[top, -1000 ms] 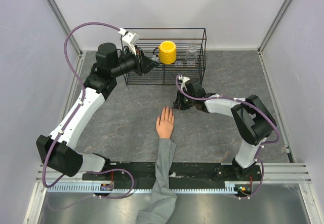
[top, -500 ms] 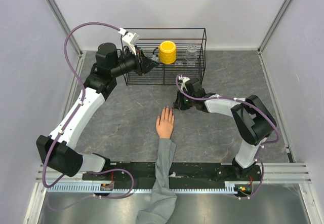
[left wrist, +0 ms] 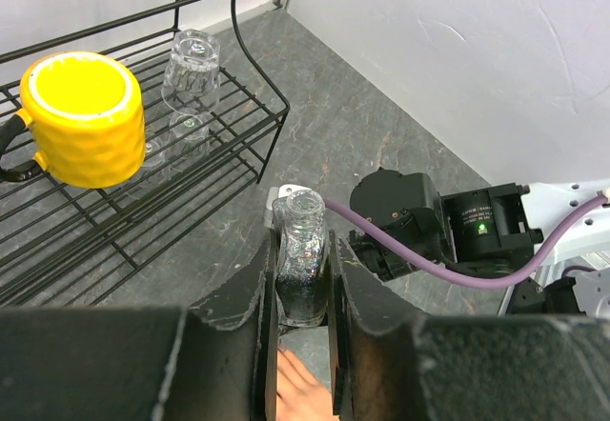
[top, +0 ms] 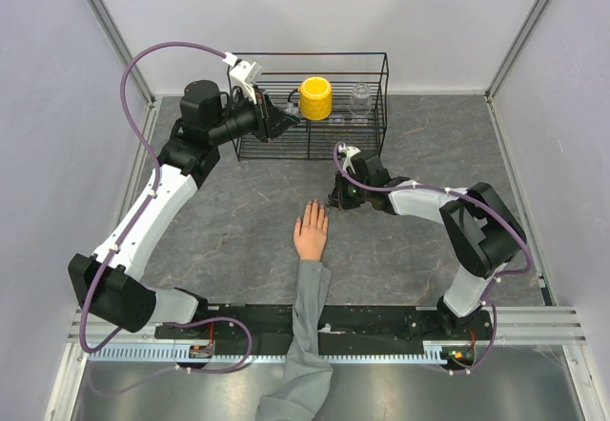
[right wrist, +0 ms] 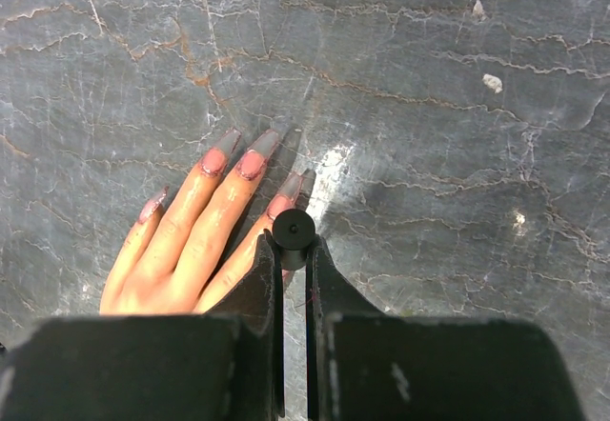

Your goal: Paint the nails

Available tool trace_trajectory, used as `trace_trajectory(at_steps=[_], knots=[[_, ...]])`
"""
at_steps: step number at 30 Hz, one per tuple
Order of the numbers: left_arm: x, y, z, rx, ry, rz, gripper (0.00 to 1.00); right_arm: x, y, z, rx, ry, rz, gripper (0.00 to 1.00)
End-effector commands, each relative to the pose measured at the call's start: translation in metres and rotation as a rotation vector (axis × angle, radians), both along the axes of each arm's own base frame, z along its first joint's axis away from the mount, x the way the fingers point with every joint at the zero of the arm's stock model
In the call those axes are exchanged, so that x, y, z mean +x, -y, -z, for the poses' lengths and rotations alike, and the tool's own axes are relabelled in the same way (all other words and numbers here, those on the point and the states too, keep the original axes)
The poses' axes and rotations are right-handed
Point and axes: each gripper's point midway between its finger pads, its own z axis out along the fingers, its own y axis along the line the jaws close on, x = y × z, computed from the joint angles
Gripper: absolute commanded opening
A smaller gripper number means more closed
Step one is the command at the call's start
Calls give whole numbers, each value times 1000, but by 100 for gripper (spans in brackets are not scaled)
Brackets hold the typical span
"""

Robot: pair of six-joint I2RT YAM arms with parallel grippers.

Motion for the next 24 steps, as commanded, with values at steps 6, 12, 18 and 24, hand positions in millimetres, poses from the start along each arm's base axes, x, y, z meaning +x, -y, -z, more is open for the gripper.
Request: trace_trajectory(at_steps=[6, 12, 18, 24], knots=[[-7, -3, -29, -45, 47, -1, 2, -2, -4, -17, 30, 42, -17, 0], [-7, -3, -28, -46, 43, -3, 2, -3, -6, -19, 37, 47, -28, 0], [-7, -3, -29, -48, 44, -3, 2, -4, -5, -18, 36, 45, -24, 0], [-8, -3, -29, -46, 44, -1, 2, -3, -5, -14, 30, 39, -17, 0]])
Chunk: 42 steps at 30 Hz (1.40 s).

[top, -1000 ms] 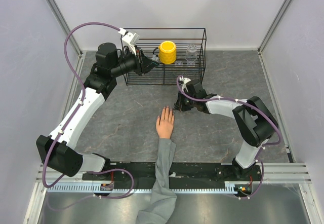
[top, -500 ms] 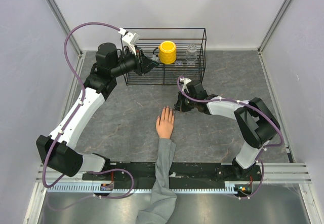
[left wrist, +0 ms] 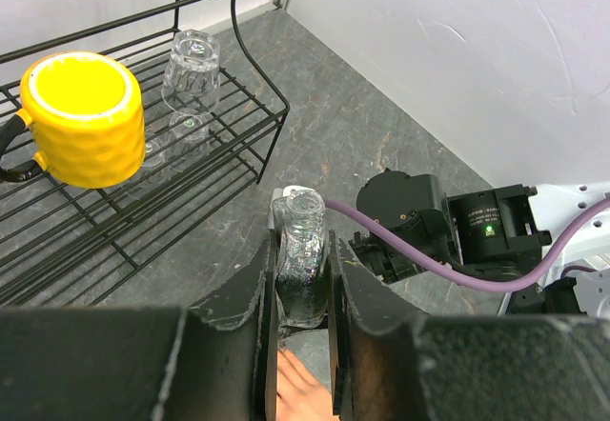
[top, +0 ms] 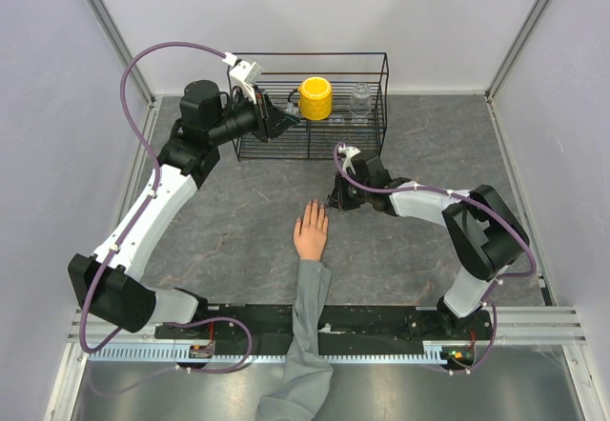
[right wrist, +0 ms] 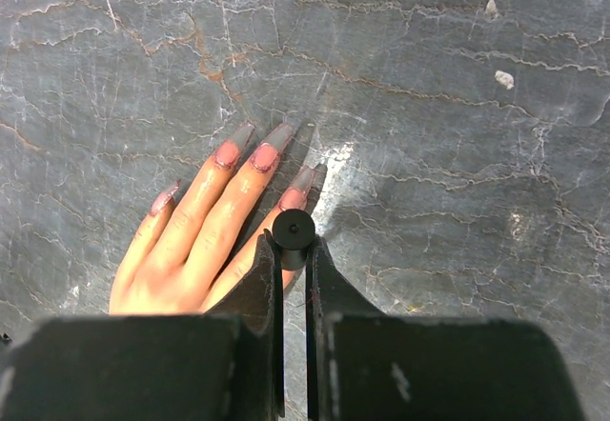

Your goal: Paint the nails

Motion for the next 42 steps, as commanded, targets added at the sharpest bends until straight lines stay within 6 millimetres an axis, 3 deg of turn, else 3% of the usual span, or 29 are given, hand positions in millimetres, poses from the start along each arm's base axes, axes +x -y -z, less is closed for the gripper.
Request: trace_trajectory(at_steps=[1, 42], knots=[[-7, -3, -29, -46, 44, -1, 2, 1, -3, -8, 21, 28, -7, 0], [-4, -1, -26, -33, 47, 11, 2, 17, -12, -6, 22, 33, -2, 0]])
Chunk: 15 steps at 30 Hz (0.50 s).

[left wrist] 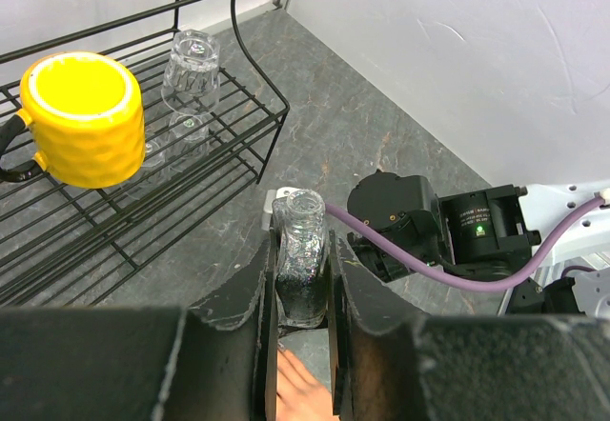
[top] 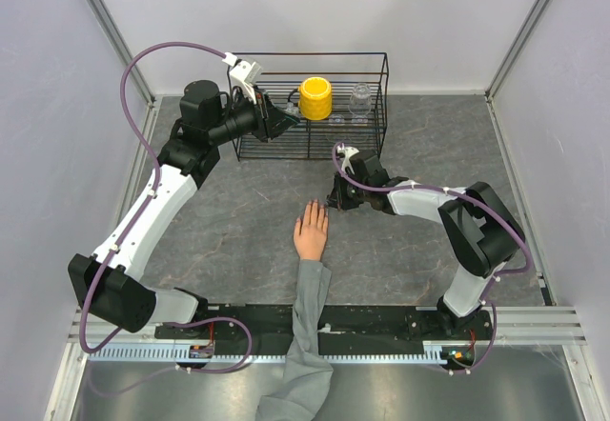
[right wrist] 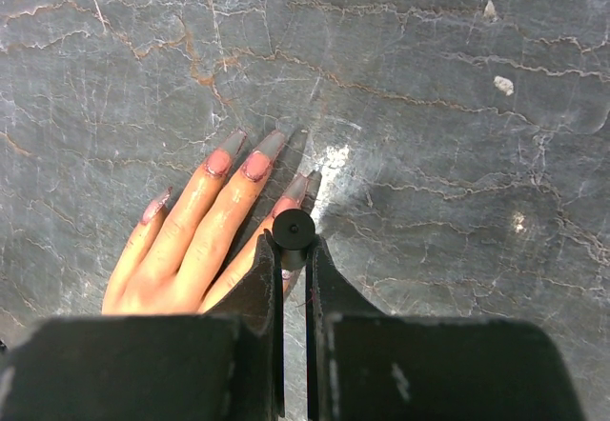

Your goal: Paint the nails

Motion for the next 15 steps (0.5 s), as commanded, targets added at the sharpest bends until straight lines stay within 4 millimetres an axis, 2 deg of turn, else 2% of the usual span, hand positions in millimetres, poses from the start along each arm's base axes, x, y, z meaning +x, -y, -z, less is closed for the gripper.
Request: trace_trajectory(at_steps=[1, 15], knots=[[-4, -1, -27, -34, 50, 11, 2, 15, -10, -12, 29, 45, -1, 0], [-4, -1, -29, -29, 57, 13, 2, 26, -7, -9, 16, 44, 20, 0]])
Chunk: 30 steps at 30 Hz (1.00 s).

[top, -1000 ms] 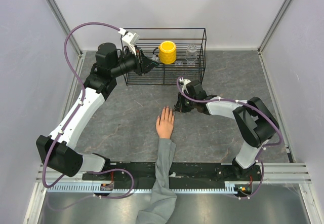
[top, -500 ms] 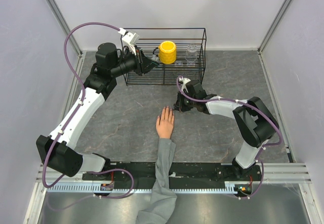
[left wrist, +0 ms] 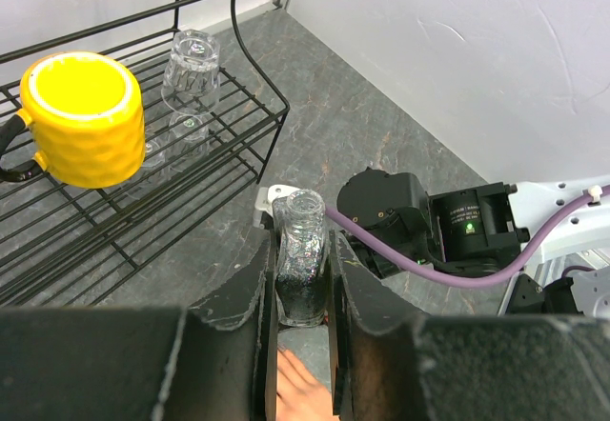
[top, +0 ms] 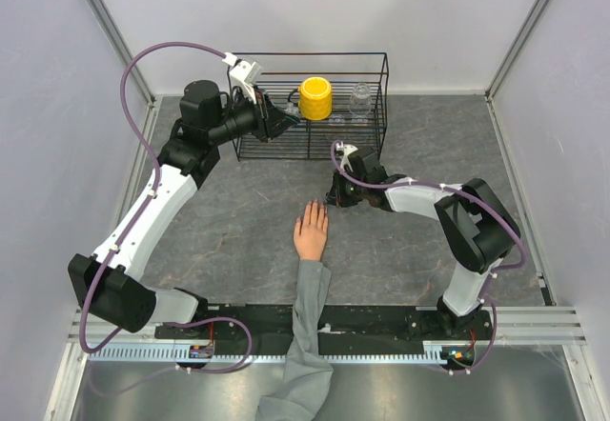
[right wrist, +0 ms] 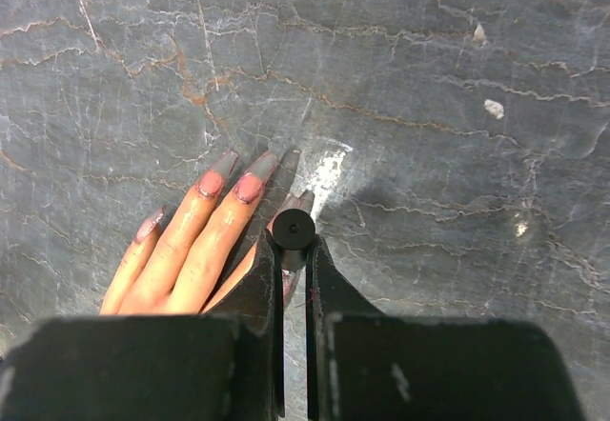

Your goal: Paint the nails

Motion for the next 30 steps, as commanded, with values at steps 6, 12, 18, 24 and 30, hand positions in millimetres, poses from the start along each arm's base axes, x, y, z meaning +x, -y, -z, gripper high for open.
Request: trace_trajectory(at_steps=[6, 12, 18, 24, 30], knots=[[-4, -2, -31, -31, 59, 11, 2, 16, -3, -11, 14, 41, 12, 0], [-5, -1, -29, -32, 54, 14, 2, 6, -2, -14, 24, 36, 3, 0], [-6, -2, -29, -36, 49, 9, 2, -3, 0, -14, 26, 29, -5, 0], [-7, -3, -31, -38, 54, 7, 2, -5, -1, -16, 28, 33, -8, 0], [-8, -4, -31, -37, 56, 8, 2, -8, -2, -18, 33, 35, -14, 0]])
